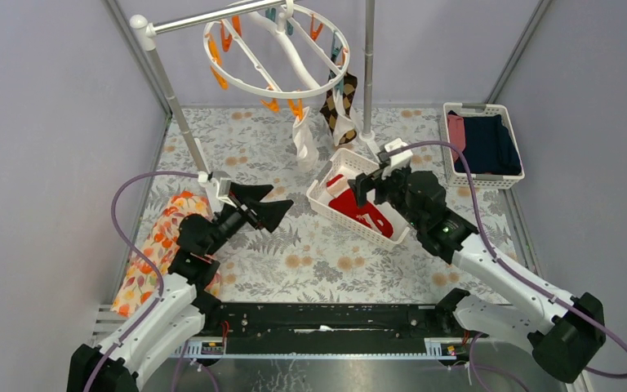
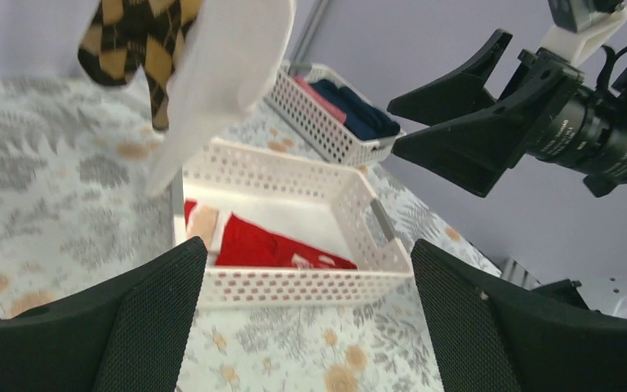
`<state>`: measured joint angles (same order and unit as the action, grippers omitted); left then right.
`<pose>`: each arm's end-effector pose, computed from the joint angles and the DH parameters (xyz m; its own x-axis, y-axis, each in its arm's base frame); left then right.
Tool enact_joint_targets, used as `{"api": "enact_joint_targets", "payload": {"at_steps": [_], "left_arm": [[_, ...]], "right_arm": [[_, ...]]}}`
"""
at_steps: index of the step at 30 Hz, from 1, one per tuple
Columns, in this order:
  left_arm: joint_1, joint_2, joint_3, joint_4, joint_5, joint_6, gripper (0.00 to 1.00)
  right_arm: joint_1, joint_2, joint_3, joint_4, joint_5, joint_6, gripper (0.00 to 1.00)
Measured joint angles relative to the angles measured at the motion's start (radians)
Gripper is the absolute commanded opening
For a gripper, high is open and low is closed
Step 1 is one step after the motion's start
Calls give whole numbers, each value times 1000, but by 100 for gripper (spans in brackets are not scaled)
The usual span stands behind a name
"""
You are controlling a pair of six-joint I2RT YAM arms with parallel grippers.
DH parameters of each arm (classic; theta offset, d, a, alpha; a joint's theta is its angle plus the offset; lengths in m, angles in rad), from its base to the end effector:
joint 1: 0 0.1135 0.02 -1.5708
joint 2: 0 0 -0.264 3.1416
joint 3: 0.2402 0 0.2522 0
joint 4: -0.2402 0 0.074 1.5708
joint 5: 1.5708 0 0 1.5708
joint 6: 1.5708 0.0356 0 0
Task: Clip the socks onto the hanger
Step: Rotate the hanger at the clothesline.
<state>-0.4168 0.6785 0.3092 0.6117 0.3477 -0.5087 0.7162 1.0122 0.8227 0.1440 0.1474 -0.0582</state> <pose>0.1495 -0.0795 0.2725 -0.1410 -0.4383 -0.8877 0.7035 0.5865 -0.4014 0.1853 0.1543 0.3452 -0.0029 -0.0788 -0.9969 -0.5398 0.8393 -0.0648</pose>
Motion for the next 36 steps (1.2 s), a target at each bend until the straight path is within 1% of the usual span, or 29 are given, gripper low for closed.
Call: {"api": "enact_joint_targets", "payload": {"at_steps": [3, 6, 9, 10, 12, 13, 16, 18, 21, 28, 36], "left_arm": [[0, -25, 5, -114, 8, -35, 98], [0, -56, -4, -169, 0, -68, 95], [0, -54, -6, -194, -46, -81, 80], [0, -40, 0, -209, -72, -80, 73], [0, 17, 29, -237, -129, -72, 51], [1, 66, 60, -249, -162, -58, 37], [3, 206, 139, -237, -222, -45, 28], [4, 304, 187, -196, -251, -38, 26], [4, 455, 235, -79, -284, -43, 23], [-20, 763, 368, 127, -234, -122, 22], [-127, 968, 551, 254, -173, -186, 22]], "right_arm": [[-82, -63, -134, 53, -57, 69, 100], [-118, -111, -228, 101, -90, 120, 100], [-119, -138, -278, 124, -126, 151, 100], [-119, -146, -286, 130, -133, 155, 100], [-120, -165, -299, 141, -141, 164, 100], [-120, -173, -301, 146, -142, 169, 100], [-121, -188, -303, 166, -142, 178, 100], [-121, -193, -304, 177, -142, 185, 100], [-123, -200, -310, 184, -142, 192, 100], [-124, -235, -324, 183, -142, 200, 100], [-127, -247, -327, 182, -130, 206, 100]]}}
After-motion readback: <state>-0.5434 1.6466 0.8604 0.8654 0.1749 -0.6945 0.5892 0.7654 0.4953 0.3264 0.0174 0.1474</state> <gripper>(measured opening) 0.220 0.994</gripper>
